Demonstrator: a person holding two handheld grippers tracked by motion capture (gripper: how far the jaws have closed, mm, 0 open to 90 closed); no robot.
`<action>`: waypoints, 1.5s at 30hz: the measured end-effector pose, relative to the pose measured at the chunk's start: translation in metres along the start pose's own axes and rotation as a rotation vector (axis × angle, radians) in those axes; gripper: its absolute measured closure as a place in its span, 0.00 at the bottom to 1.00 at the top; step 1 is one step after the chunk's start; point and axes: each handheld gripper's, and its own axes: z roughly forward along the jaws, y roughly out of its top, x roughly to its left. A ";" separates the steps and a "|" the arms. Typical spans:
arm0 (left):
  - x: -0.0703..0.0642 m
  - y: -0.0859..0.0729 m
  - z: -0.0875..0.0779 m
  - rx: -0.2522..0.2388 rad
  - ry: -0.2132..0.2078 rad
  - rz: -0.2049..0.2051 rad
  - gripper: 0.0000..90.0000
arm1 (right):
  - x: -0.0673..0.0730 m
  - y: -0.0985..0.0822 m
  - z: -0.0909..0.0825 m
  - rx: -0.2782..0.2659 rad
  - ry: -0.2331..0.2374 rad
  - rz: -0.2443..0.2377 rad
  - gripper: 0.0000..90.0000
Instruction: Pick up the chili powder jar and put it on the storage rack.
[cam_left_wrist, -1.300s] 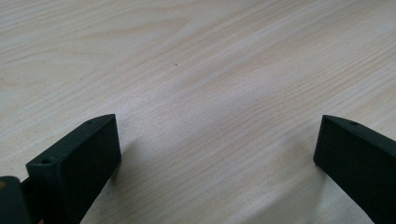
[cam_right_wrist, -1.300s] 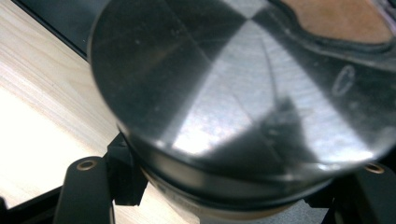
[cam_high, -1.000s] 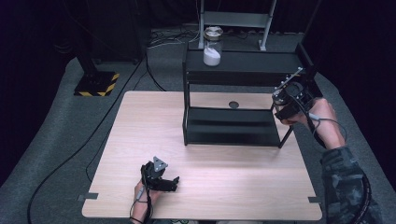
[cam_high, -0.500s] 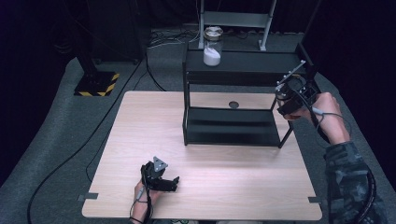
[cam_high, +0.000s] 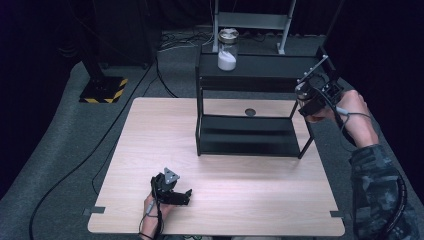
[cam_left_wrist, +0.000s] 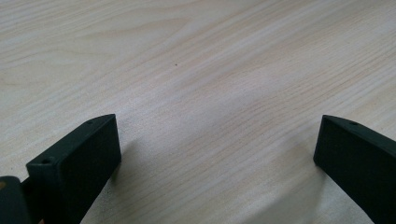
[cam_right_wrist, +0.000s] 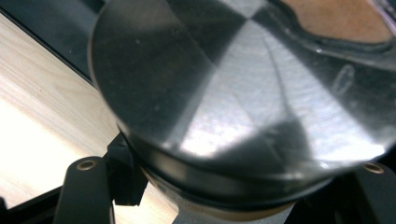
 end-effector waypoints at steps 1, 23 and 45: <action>0.000 0.000 0.000 0.000 0.000 0.001 0.00 | 0.000 0.001 -0.001 0.001 -0.002 -0.001 0.34; 0.000 0.000 0.000 0.000 0.000 0.000 0.00 | -0.005 0.019 -0.022 0.000 -0.058 -0.011 0.34; 0.000 0.000 0.000 0.001 -0.001 0.001 0.00 | -0.011 0.039 -0.041 -0.018 -0.101 -0.005 0.34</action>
